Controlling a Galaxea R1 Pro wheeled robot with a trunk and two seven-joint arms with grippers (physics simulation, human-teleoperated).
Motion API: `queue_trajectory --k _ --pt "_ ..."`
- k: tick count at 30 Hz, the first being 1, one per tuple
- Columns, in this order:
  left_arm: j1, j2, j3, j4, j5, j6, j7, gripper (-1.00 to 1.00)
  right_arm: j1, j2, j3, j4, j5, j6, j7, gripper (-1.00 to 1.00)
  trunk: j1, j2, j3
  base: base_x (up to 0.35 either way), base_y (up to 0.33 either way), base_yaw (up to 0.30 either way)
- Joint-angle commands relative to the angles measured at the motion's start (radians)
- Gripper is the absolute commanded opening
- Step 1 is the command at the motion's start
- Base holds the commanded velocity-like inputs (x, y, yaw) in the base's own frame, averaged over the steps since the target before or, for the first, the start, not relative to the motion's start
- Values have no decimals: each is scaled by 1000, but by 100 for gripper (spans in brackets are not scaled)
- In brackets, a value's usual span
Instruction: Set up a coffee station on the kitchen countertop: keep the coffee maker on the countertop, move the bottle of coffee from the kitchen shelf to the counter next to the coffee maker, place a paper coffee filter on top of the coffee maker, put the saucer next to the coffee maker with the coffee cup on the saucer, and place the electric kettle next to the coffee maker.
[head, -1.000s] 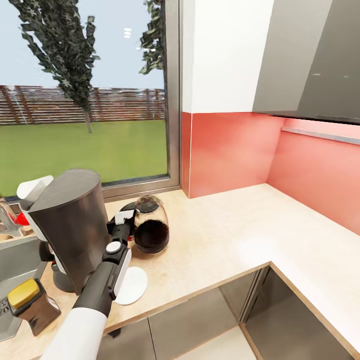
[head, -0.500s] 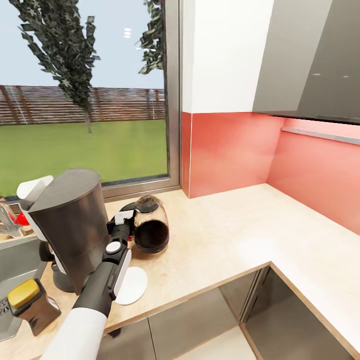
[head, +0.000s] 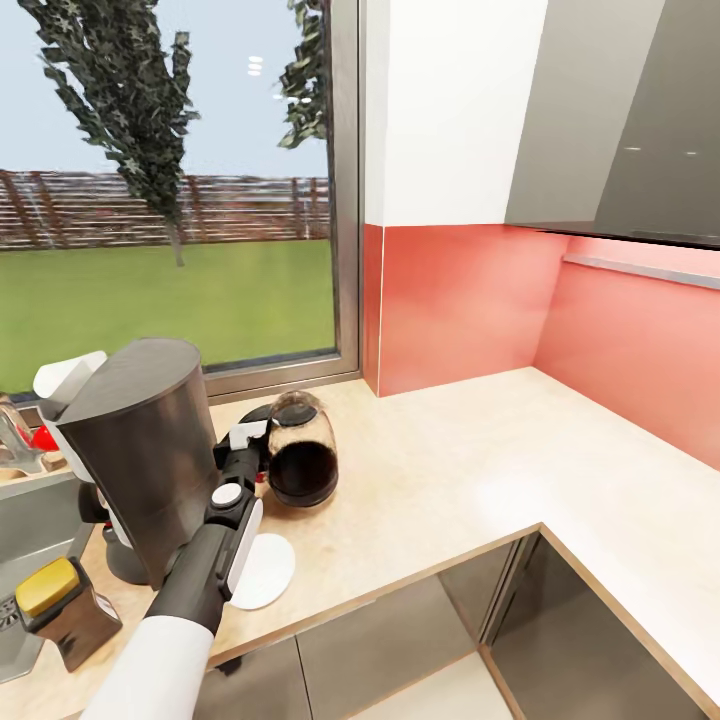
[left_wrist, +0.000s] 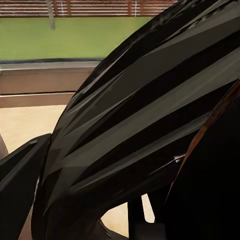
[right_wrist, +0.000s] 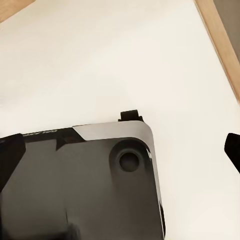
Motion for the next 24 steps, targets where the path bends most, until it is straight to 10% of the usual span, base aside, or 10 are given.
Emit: queue_trajectory --k 1,24 --pt "-1 -1 1 -2 -12 7 1 -100 -1 0 -9 1 9 -4 3 100 1 -2 -2 0 0 0" --pt "6 0 0 53 22 3 1 -100 -1 0 -9 1 9 -4 3 100 1 -2 -2 0 0 0"
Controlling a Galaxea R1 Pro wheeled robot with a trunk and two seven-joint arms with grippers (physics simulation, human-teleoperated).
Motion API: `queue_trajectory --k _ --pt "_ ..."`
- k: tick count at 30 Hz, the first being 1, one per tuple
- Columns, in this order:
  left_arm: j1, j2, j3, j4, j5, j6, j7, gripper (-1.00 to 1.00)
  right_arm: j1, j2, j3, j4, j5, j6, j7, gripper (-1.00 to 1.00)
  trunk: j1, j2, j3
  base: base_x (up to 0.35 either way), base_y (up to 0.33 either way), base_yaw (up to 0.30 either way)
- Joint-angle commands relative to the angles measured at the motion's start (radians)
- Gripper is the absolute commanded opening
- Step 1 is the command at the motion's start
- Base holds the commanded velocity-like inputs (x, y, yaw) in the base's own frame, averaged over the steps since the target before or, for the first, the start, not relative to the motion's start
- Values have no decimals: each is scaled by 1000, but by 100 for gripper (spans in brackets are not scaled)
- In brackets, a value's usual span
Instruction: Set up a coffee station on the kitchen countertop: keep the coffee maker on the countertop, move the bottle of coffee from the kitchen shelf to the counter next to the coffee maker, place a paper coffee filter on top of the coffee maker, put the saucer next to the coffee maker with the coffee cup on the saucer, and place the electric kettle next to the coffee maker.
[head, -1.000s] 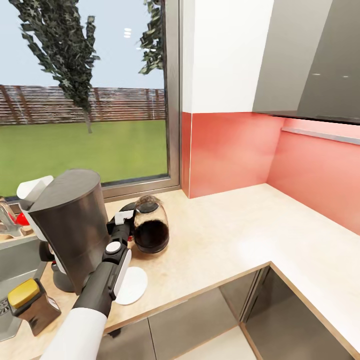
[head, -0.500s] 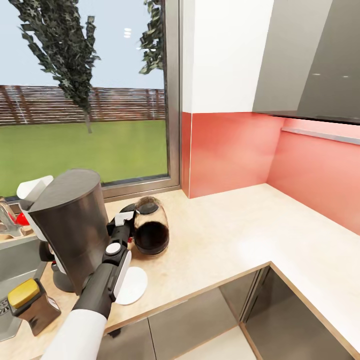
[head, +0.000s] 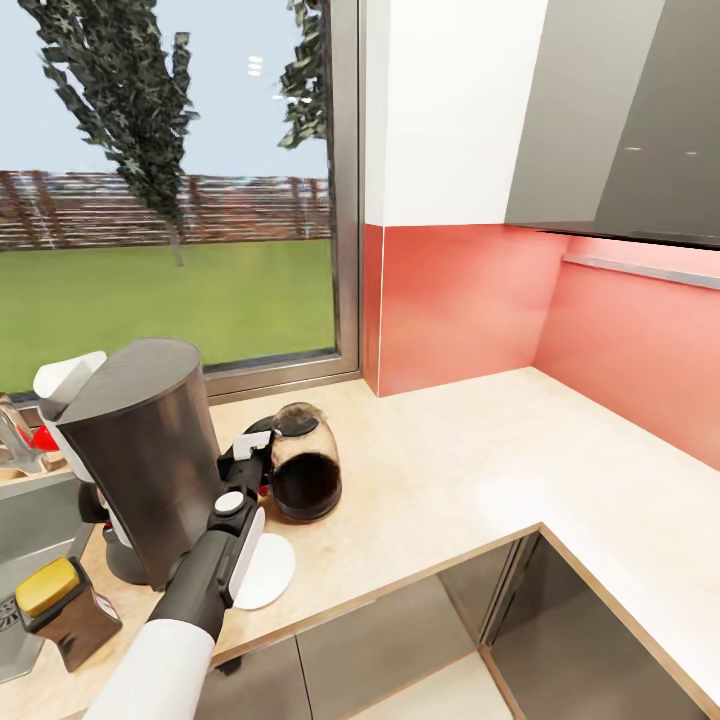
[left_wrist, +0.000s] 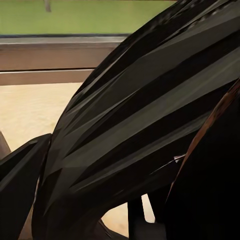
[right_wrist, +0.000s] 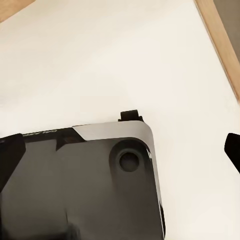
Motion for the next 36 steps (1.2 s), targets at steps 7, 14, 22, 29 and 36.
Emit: queue_trajectory --k 7,14,22,29,36 --pt "-1 0 2 -1 -9 6 1 -100 -1 0 -9 1 9 -4 3 100 1 -2 -2 0 0 0" --pt "0 0 2 -1 -8 6 1 -100 -1 0 -9 1 9 -4 3 100 1 -2 -2 0 0 0" --pt "0 0 1 9 -8 5 1 -100 -1 0 -9 1 9 -4 3 100 1 -2 -2 0 0 0" --pt "0 0 2 14 -7 5 1 -100 -1 0 -9 1 9 -4 3 100 1 -2 -2 0 0 0" --pt "0 0 1 41 -8 -29 1 -100 -1 0 -9 1 9 -4 3 100 1 -2 -2 0 0 0"
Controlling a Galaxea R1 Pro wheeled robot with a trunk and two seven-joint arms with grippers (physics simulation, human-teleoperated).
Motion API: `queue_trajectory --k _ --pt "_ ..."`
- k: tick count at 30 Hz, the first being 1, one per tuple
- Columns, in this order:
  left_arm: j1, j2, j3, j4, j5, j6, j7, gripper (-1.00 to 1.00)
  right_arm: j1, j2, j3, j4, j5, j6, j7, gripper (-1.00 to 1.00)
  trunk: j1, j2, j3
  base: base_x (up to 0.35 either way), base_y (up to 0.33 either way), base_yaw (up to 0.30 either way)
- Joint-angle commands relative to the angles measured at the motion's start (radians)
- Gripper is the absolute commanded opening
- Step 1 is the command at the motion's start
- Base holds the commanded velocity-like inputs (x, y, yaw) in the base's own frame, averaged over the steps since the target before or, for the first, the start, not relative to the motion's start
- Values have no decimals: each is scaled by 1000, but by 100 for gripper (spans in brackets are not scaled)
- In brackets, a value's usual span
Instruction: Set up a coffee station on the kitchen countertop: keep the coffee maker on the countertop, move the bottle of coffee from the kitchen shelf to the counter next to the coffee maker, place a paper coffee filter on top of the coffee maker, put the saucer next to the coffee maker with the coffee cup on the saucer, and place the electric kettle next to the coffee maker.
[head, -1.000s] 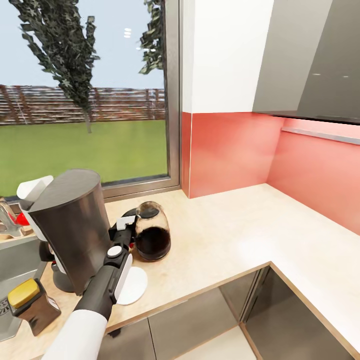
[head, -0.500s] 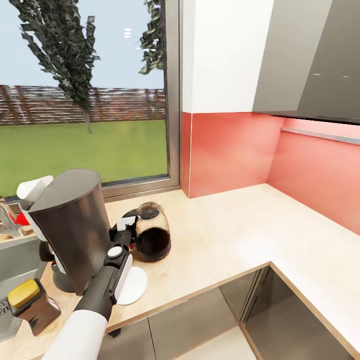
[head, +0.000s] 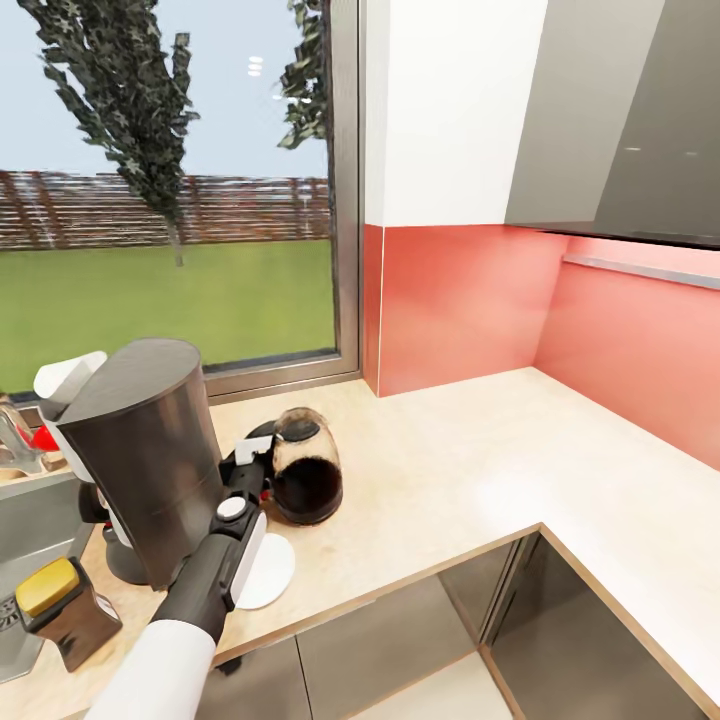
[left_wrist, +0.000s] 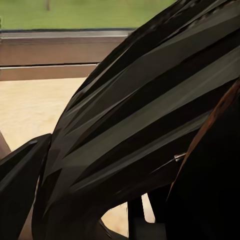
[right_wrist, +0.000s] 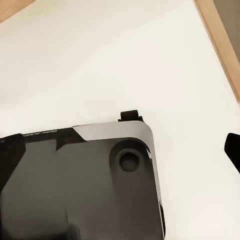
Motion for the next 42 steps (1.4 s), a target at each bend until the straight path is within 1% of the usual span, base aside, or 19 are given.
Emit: queue_trajectory --k 1,5,14,19,20,42 --pt "0 -1 2 0 -5 -5 2 -100 -1 0 -9 1 9 -4 3 100 1 -2 -2 0 0 0" --pt "0 -1 2 2 -5 -22 3 -100 -1 0 -9 1 9 -4 3 100 1 -2 -2 0 0 0" --pt "0 -2 2 6 -5 -25 3 -100 -1 -1 -9 1 9 -4 3 100 1 -2 -2 0 0 0" --pt "14 -1 2 8 -6 -27 2 -100 -1 -2 -9 1 9 -4 3 100 1 -2 -2 0 0 0" --pt "14 -1 2 8 -6 -27 2 100 -1 -2 -9 1 10 -4 3 100 1 -2 -2 0 0 0" --pt "15 -1 2 21 3 -29 2 100 -1 -6 -9 1 10 -4 3 100 1 -2 -2 0 0 0"
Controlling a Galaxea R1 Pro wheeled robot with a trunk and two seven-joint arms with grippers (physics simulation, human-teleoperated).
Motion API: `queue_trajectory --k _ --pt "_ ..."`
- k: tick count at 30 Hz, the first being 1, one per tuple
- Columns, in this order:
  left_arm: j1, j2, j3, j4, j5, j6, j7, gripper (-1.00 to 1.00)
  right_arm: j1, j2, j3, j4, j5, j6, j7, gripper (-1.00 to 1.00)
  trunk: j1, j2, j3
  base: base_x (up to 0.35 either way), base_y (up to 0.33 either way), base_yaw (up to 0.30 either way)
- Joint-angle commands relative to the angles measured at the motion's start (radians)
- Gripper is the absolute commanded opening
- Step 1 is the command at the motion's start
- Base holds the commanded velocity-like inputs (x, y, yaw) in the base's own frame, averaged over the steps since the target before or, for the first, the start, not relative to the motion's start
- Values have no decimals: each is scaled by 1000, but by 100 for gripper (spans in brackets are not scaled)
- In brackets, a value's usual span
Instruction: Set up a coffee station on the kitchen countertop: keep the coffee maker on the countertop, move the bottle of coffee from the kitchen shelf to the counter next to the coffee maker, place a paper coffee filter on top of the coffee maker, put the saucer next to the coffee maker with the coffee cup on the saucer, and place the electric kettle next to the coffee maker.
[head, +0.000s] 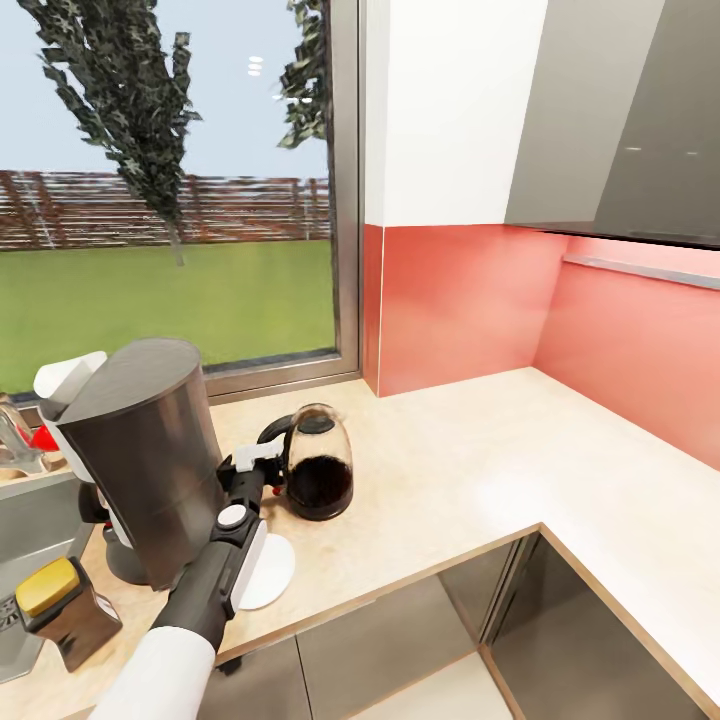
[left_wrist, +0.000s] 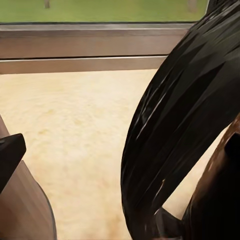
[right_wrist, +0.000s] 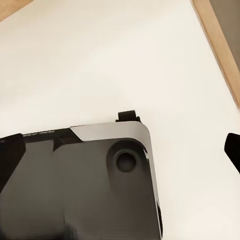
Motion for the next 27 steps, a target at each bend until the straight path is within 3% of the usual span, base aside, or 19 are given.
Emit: queue_trajectory --k 1,14,27 --pt "-1 -1 1 -1 -4 6 0 100 -1 0 -9 1 9 -3 3 100 1 -2 -2 -22 0 0" --pt "-1 -2 1 0 -4 6 1 100 -1 0 -9 1 9 -3 3 100 1 -2 -2 -258 -54 0" --pt "-1 -2 0 5 -3 6 0 100 -1 0 -9 1 8 -3 3 100 1 -2 -2 -84 -47 0"
